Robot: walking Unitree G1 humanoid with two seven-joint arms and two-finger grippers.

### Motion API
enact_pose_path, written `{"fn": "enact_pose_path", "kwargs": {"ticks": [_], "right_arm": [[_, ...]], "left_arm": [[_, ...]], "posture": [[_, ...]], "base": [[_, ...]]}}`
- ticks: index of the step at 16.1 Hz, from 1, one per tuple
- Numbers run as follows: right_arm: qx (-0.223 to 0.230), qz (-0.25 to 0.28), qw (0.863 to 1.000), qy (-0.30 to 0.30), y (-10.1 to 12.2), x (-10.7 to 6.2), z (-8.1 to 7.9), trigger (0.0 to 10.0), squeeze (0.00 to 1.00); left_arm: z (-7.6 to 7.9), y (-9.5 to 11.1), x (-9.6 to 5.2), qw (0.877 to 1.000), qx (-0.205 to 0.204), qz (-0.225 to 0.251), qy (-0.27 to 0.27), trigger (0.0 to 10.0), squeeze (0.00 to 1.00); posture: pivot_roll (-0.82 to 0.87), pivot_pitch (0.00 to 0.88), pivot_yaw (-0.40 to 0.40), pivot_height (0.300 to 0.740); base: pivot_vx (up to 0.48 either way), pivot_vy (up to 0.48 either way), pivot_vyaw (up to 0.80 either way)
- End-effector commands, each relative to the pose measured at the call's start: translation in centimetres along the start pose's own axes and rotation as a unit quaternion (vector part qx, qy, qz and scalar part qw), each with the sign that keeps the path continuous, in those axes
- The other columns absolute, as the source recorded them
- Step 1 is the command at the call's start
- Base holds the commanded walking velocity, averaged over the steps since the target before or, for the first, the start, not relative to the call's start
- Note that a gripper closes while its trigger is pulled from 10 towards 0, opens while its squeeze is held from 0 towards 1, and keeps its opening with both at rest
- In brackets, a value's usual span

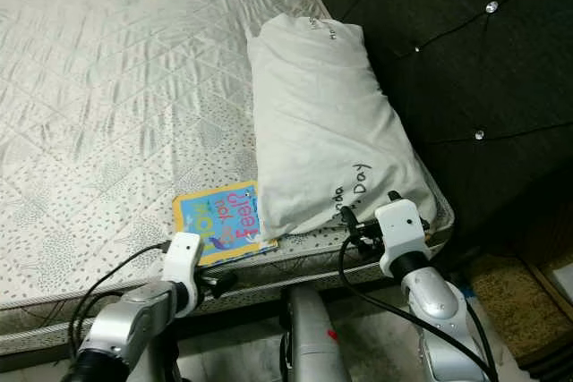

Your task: Clean up the room

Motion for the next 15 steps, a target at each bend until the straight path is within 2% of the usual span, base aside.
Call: {"fn": "enact_pose_path", "kwargs": {"ticks": [1,4,10,13,14,15], "right_arm": [[-0.003,-0.004,1.000,-0.010,-0.2,-0.2,0.7,10.0,0.00],[-0.005,-0.004,1.000,-0.013,-0.2,-0.3,0.8,10.0,0.00],[-0.004,-0.003,1.000,-0.013,-0.2,-0.2,0.7,10.0,0.00],[-0.005,-0.003,1.000,-0.014,-0.2,-0.2,0.8,10.0,0.00],[-0.005,-0.003,1.000,-0.015,-0.2,-0.2,0.9,10.0,0.00],[-0.005,-0.003,1.000,-0.015,-0.2,-0.2,0.9,10.0,0.00]], "left_arm": [[0.0,-0.8,0.2,1.000,0.004,-0.013,0.000,10.0,0.00],[-0.5,-1.3,0.3,1.000,-0.018,-0.025,0.005,10.0,0.00],[-0.6,-1.6,0.8,0.999,-0.019,-0.032,0.002,10.0,0.00],[-0.1,-0.8,0.8,1.000,0.020,-0.018,0.001,10.0,0.00],[0.0,0.4,0.6,0.999,0.050,0.010,0.013,10.0,0.00],[0.1,0.3,0.5,0.998,0.054,0.008,0.013,10.0,0.00]], "posture": [[-0.22,0.141,-0.043,0.600],[-0.23,0.145,-0.039,0.600],[-0.23,0.144,-0.037,0.600],[-0.23,0.144,-0.038,0.600],[-0.24,0.145,-0.038,0.600],[-0.23,0.144,-0.039,0.600]], "base": [[0.000,0.000,0.00],[0.000,0.000,0.00],[0.000,0.000,0.00],[0.000,0.000,0.00],[0.000,0.000,0.00],[0.000,0.000,0.00]]}}
Point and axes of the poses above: a point about 5 cm out from each wrist's last joint towards the gripper, its own x axis pointing out of the wrist towards the gripper, its own y axis along the axis of the wrist's last joint, z = x × y, the point moved 6 cm from there along x, pointing out of the wrist towards the gripper, and after that the axes turned 1 degree about x, right-handed, at the moved point
